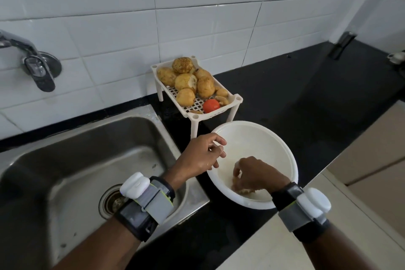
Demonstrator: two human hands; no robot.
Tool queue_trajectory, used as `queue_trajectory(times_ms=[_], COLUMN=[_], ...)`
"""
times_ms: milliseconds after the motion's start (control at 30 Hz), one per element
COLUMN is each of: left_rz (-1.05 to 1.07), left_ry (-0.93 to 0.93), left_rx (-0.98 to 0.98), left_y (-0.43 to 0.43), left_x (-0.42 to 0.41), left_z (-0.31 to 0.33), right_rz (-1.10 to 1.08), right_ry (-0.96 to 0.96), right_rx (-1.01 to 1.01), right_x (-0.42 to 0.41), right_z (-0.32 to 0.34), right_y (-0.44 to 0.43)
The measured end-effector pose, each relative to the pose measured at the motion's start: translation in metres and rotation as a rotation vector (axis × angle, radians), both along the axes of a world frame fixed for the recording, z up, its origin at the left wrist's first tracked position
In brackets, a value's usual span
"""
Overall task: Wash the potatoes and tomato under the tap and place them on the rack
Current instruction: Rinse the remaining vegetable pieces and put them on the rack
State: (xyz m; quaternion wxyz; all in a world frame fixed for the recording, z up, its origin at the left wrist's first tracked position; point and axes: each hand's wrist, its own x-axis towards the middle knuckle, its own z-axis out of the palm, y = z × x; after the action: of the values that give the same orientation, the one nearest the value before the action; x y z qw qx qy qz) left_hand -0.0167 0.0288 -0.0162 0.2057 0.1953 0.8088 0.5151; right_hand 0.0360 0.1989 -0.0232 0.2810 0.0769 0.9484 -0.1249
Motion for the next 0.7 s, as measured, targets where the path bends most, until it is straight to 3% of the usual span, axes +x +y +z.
queue_trajectory(times_ms=[133,267,400,567,700], left_rz=[0.038,0.129,0.242,0.436,0.610], left_ry=[0.003,-0.001,0.018,0.034,0.043], left_rx=[0.018,0.056,0.067,0.051,-0.006], left_y=[-0.012,-0.032,-0.061,-0.126,-0.184], left_x=[-0.002,-0.008,-0.012,-0.014,-0.011], left_z=[0.001,0.008,0.009,-0.001,-0.003], right_rz=[0.005,0.136,0.246,0.289,0.194], right_ry=[0.086,0.240,0.308,0.341,0.166], right_rx=[-0.037,-0.021,-0.135,-0.398,-0.765], right_x=[-0.013,-0.033,-0.052,-0.075,-0.096], right_z=[0.019,0.048,0.064,0.058,0.047], right_y=[-0.009,-0.035,-0.070,-0.130,-0.188])
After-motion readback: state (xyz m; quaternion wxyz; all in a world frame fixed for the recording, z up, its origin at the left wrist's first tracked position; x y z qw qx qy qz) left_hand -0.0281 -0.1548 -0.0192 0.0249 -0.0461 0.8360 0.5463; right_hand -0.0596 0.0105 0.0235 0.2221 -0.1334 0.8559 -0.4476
